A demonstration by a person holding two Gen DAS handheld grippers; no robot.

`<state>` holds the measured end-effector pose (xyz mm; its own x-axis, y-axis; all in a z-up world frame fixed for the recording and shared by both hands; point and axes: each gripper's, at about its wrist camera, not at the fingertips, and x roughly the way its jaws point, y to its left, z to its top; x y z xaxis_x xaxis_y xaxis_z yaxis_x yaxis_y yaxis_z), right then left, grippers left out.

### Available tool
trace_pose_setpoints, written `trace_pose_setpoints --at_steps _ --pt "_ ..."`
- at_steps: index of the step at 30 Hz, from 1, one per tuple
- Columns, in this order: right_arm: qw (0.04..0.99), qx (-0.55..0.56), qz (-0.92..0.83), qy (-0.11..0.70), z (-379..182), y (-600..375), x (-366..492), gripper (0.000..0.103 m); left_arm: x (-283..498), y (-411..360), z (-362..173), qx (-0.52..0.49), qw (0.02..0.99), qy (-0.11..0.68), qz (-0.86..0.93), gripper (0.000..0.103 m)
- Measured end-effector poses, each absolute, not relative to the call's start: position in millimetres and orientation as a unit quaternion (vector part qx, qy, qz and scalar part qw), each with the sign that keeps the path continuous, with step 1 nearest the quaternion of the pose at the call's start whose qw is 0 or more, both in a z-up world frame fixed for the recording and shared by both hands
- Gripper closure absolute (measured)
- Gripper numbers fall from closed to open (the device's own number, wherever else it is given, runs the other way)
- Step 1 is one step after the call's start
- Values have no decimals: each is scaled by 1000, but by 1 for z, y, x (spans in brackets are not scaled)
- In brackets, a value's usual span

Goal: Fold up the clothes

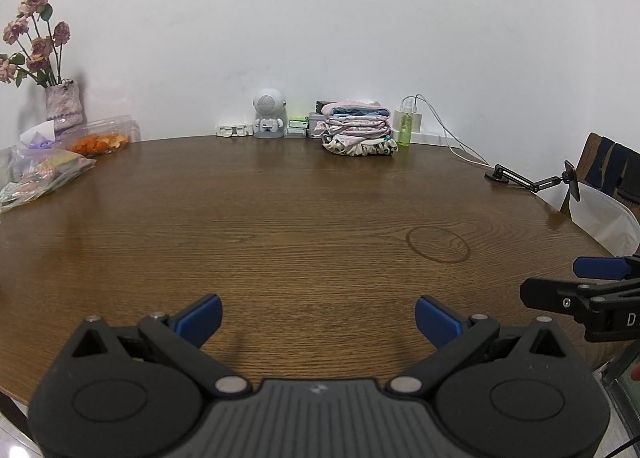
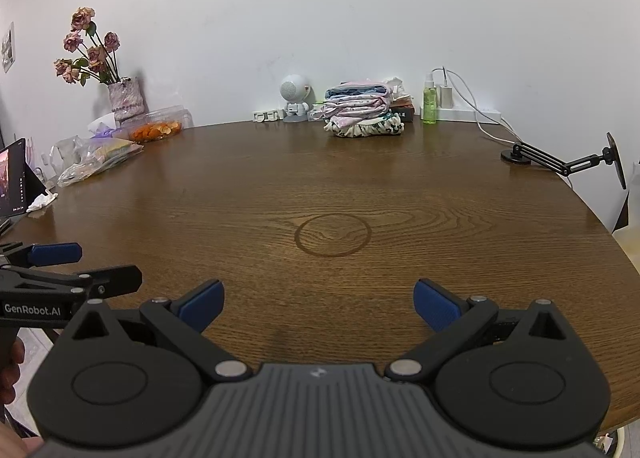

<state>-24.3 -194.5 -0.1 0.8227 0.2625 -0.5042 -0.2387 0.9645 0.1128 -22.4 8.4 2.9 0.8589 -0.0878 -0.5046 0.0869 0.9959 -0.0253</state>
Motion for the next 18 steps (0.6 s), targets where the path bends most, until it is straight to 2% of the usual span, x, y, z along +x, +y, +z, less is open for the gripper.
trace_pose_setpoints --at_steps 18 --pt "955 16 132 264 0 -194 -26 0 -24 7 2 0 965 260 -43 0"
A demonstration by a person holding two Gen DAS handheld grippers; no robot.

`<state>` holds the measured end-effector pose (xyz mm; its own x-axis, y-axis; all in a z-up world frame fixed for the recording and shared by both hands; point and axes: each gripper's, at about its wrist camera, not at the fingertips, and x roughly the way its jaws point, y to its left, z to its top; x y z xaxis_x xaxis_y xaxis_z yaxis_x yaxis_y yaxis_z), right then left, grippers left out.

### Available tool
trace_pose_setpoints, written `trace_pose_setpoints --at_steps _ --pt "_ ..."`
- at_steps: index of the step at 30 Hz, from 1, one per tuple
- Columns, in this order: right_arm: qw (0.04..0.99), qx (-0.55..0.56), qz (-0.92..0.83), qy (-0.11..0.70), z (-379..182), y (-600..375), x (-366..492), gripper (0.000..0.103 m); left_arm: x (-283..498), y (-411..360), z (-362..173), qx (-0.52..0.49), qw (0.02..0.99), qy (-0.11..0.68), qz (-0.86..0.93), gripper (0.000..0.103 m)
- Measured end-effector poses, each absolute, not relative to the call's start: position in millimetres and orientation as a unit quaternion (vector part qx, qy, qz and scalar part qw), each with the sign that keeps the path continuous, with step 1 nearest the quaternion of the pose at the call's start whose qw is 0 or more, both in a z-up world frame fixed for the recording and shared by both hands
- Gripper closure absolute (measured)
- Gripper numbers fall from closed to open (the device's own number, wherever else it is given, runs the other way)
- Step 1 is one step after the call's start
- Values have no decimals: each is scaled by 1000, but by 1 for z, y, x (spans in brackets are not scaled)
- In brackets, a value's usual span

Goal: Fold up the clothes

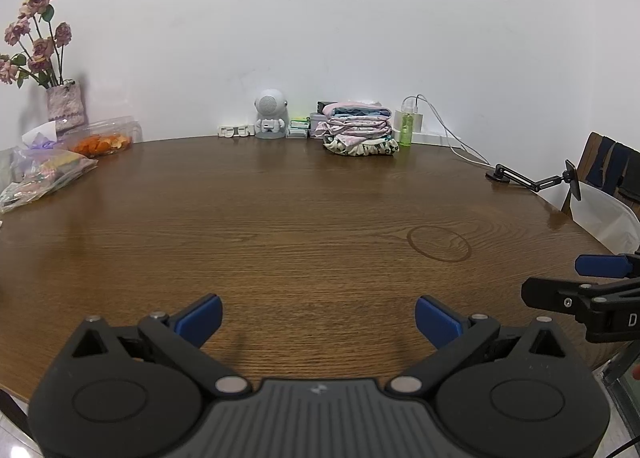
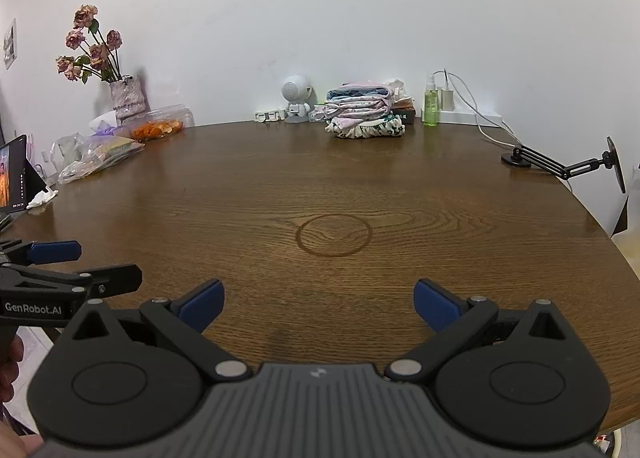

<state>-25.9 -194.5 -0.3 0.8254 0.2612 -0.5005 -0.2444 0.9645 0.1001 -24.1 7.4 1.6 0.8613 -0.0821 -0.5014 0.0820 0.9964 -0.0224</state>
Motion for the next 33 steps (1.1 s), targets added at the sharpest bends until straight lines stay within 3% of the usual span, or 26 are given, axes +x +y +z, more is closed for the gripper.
trace_pose_setpoints --at_steps 33 --pt "955 8 136 265 0 -192 -27 0 -27 7 4 1 968 246 -52 0"
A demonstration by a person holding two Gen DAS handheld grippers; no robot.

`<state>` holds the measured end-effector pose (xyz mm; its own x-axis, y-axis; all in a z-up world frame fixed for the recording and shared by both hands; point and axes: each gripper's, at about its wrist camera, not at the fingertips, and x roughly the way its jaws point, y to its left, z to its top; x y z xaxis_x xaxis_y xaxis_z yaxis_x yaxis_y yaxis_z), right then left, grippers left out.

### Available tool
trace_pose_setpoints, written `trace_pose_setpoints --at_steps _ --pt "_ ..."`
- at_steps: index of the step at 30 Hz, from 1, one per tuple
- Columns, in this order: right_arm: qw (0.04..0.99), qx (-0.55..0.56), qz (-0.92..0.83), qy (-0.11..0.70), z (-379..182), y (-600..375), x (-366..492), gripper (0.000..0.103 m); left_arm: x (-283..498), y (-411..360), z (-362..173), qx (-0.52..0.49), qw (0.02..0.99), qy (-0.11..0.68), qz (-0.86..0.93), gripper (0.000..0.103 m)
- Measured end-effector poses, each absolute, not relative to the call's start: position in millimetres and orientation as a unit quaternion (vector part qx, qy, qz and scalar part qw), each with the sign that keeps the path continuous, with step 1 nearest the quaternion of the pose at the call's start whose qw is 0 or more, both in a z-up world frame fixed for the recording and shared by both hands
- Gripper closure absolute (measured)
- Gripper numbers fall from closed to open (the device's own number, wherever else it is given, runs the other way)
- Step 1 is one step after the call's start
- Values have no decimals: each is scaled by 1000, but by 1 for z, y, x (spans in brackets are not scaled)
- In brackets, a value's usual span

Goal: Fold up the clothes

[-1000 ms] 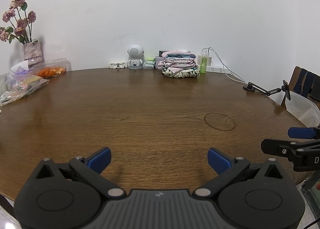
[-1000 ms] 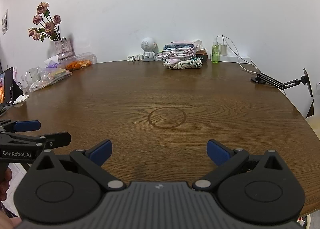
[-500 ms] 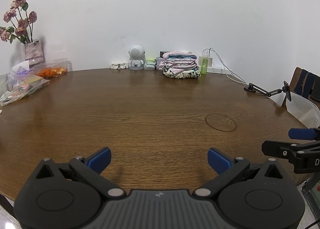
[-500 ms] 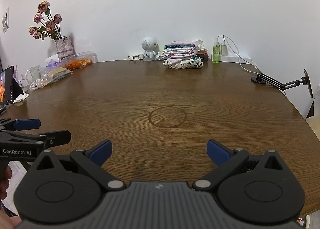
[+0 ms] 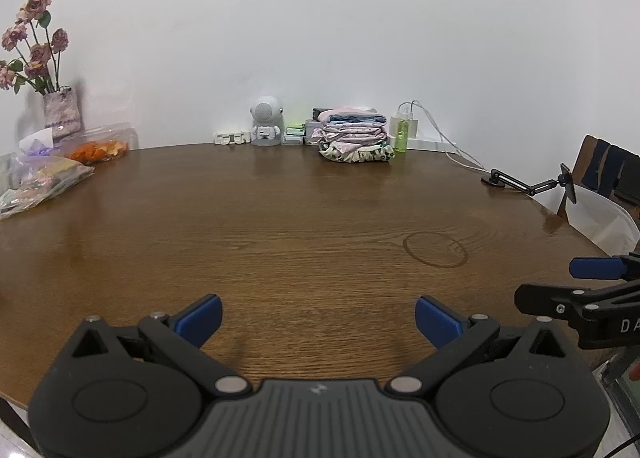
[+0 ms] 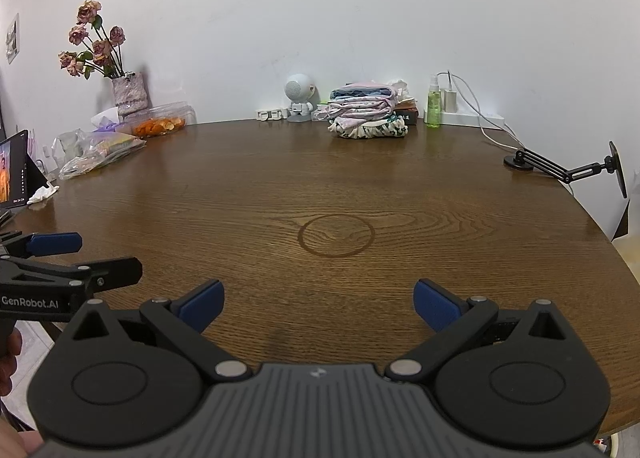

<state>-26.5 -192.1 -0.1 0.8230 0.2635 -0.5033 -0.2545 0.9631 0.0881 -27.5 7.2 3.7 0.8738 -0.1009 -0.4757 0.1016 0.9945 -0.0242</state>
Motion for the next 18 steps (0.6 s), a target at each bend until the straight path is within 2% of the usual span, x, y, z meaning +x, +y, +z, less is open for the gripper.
trace_pose_setpoints --at_steps 18 --pt "953 8 138 269 -1 -192 -24 0 -26 13 4 -33 965 256 -42 0"
